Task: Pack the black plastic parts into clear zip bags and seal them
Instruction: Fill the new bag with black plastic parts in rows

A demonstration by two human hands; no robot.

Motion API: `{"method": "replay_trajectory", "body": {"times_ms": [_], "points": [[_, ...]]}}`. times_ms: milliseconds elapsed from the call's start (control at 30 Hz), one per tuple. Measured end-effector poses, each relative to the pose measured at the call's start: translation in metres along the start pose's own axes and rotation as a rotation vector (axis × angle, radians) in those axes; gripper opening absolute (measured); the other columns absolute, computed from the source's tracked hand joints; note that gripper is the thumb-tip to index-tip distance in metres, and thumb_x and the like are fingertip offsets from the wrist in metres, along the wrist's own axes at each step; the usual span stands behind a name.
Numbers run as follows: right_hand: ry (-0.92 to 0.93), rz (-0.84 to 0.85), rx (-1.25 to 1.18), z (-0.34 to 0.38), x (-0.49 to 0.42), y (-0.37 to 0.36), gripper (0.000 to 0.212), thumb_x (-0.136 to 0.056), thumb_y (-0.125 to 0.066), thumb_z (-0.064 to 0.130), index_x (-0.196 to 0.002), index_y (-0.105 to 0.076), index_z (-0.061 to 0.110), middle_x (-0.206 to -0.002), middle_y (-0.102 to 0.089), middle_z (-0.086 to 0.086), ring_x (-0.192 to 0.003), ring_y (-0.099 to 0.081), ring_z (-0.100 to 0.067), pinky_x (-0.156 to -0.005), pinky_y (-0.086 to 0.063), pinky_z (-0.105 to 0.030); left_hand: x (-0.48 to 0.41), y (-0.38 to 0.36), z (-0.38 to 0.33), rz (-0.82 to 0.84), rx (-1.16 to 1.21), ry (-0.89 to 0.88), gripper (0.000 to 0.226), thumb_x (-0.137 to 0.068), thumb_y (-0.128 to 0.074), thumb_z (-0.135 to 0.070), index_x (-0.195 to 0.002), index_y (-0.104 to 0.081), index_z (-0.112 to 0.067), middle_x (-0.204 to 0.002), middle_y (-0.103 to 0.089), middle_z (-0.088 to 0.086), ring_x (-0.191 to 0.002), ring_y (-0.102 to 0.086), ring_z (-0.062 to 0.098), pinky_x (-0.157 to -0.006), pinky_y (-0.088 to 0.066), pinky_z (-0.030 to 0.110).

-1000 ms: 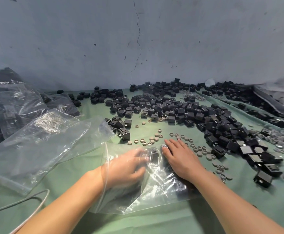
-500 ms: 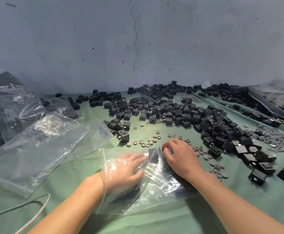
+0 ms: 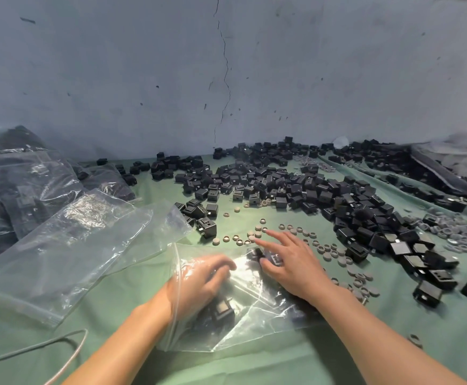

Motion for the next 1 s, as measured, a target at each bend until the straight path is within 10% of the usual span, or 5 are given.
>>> {"method": "replay_trajectory", "body": {"times_ms": [267, 500, 633, 800, 1000], "points": [[0.037, -0.001, -0.012, 0.003, 0.0, 0.0, 0.041, -0.101, -0.041, 0.05, -0.141, -0.04, 0.059, -0.161, -0.028, 0.017, -0.151, -0.015, -0.014, -0.123, -0.008, -0.044, 0.003, 0.028, -0.012, 0.218, -0.129, -0.029, 0.019, -0.094, -0.053, -0.049, -0.111, -0.058, -0.054, -0.112, -0.06, -0.034, -0.105, -0.059, -0.009, -0.097, -0.049, 0.024], [0.009, 0.013, -0.028, 0.001, -0.003, -0.003, 0.043, -0.101, -0.041, 0.045, -0.142, -0.041, 0.057, -0.158, -0.034, 0.013, -0.148, -0.023, -0.014, -0.123, -0.011, -0.041, 0.018, 0.019, -0.019, 0.51, -0.196, -0.019, 0.033, -0.085, -0.059, -0.048, -0.114, -0.053, -0.064, -0.115, -0.047, -0.04, -0.101, -0.052, -0.019, -0.078, -0.043, 0.005], [0.005, 0.017, -0.031, 0.001, -0.002, -0.003, 0.044, -0.1, -0.041, 0.045, -0.142, -0.04, 0.056, -0.157, -0.037, 0.013, -0.146, -0.027, -0.013, -0.122, -0.014, -0.04, 0.005, 0.01, -0.023, 0.395, -0.338, -0.074, 0.022, -0.089, -0.056, -0.058, -0.107, -0.055, -0.047, -0.101, -0.057, -0.021, -0.089, -0.057, -0.004, -0.069, -0.041, 0.007], [0.012, 0.004, -0.053, 0.002, -0.001, 0.0, 0.045, -0.099, -0.043, 0.041, -0.141, -0.043, 0.055, -0.155, -0.04, 0.012, -0.144, -0.03, -0.012, -0.122, -0.016, -0.039, -0.002, 0.011, -0.032, 0.078, -0.567, -0.184, 0.06, -0.076, -0.011, -0.087, -0.075, -0.048, -0.04, -0.075, -0.055, -0.022, -0.076, -0.048, -0.011, -0.077, -0.031, 0.021], [0.015, 0.005, -0.092, 0.004, -0.001, 0.001, 0.048, -0.098, -0.036, 0.035, -0.141, -0.047, 0.051, -0.154, -0.04, 0.014, -0.143, -0.028, -0.011, -0.121, -0.014, -0.036, 0.007, 0.008, -0.016, 0.115, -0.397, -0.186, 0.046, -0.091, -0.041, -0.053, -0.133, -0.044, -0.036, -0.094, -0.058, -0.026, -0.083, -0.051, -0.018, -0.079, -0.04, 0.007]]}}
Point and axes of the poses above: each hand's wrist, its own x-axis away from the middle knuckle, its own y-axis out of the back of the hand, z = x × y, the point moved 7 cm from there along -x, towards the middle knuckle
